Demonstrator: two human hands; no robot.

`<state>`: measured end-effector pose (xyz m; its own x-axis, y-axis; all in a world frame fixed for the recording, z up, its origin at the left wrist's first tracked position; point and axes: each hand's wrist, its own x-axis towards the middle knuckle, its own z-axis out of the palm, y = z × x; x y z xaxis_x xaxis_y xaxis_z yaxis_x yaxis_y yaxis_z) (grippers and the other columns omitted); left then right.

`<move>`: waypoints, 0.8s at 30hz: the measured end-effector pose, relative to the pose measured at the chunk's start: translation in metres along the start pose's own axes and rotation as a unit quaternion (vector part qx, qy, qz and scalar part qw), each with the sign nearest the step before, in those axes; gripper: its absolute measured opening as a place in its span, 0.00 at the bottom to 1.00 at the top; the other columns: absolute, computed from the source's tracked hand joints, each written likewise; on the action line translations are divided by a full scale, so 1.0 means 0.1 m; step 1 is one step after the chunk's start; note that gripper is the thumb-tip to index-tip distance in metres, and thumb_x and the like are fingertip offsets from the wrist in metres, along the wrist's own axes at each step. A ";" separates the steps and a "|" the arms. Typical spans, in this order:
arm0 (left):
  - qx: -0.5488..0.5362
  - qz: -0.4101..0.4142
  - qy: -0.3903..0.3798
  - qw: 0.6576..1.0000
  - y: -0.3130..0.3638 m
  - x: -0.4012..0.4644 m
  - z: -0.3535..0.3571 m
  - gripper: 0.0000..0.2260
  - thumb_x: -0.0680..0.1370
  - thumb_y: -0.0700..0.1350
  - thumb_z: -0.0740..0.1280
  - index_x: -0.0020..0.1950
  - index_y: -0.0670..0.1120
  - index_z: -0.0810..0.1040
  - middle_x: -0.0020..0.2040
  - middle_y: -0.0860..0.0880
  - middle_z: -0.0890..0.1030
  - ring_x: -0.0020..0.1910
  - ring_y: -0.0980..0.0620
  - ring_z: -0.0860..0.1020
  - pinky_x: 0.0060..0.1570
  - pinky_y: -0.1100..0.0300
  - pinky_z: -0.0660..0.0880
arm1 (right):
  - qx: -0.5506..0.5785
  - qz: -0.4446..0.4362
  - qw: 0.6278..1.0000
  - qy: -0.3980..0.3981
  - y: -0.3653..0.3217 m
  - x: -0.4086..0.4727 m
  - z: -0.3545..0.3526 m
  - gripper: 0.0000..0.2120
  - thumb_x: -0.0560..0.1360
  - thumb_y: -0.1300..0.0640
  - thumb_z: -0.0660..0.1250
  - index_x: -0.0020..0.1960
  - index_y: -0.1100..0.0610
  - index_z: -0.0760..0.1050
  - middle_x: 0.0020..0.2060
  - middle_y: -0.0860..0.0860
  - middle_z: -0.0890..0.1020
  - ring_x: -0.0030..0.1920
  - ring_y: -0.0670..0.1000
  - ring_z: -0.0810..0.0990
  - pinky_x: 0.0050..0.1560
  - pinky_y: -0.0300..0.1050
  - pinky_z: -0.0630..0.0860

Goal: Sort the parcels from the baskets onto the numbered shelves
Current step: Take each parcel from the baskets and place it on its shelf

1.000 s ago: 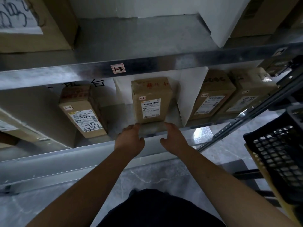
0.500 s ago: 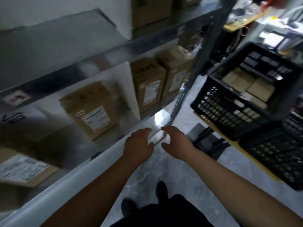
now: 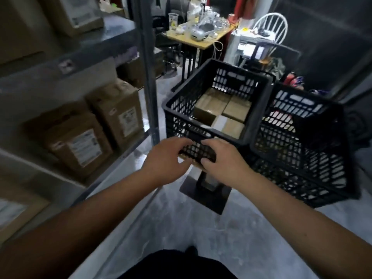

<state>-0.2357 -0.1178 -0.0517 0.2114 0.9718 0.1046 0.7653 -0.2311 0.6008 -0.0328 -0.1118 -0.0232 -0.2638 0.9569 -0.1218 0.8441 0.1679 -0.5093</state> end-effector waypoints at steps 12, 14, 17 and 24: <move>0.083 -0.004 -0.014 0.996 0.48 1.18 0.20 0.22 0.79 0.56 0.70 0.72 0.55 0.76 0.66 0.54 0.79 0.64 0.51 0.77 0.61 0.47 0.78 | -0.013 0.067 0.998 0.005 0.77 0.70 -0.74 0.26 0.80 0.53 0.69 0.78 0.53 0.70 0.76 0.53 0.71 0.75 0.54 0.69 0.72 0.47 0.68; 0.095 -0.012 -0.025 0.995 0.48 1.41 0.20 0.22 0.79 0.57 0.70 0.72 0.54 0.76 0.65 0.53 0.79 0.62 0.51 0.78 0.59 0.48 0.79 | -0.004 0.088 0.996 0.004 0.82 0.86 -0.76 0.28 0.80 0.53 0.69 0.78 0.53 0.70 0.77 0.53 0.70 0.75 0.55 0.70 0.71 0.49 0.70; 0.124 -0.037 -0.067 0.989 0.42 1.79 0.24 0.24 0.78 0.58 0.69 0.73 0.55 0.75 0.65 0.53 0.80 0.62 0.51 0.78 0.58 0.49 0.79 | -0.038 0.116 0.992 -0.040 0.89 1.15 -0.72 0.31 0.78 0.52 0.70 0.79 0.55 0.67 0.76 0.57 0.68 0.74 0.59 0.70 0.71 0.52 0.72; 0.169 -0.062 -0.222 0.958 0.11 2.75 0.54 0.21 0.77 0.58 0.70 0.68 0.52 0.78 0.53 0.51 0.82 0.48 0.51 0.81 0.51 0.51 0.82 | -0.110 0.199 0.965 -0.132 1.01 1.94 -0.45 0.15 0.77 0.49 0.70 0.58 0.55 0.71 0.60 0.57 0.75 0.57 0.57 0.73 0.52 0.50 0.73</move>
<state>-0.1363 0.1443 -0.0596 0.2857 0.8946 -0.3435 0.9387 -0.1891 0.2883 0.0227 0.1021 -0.0599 0.0165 0.8667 -0.4986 0.9743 -0.1261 -0.1868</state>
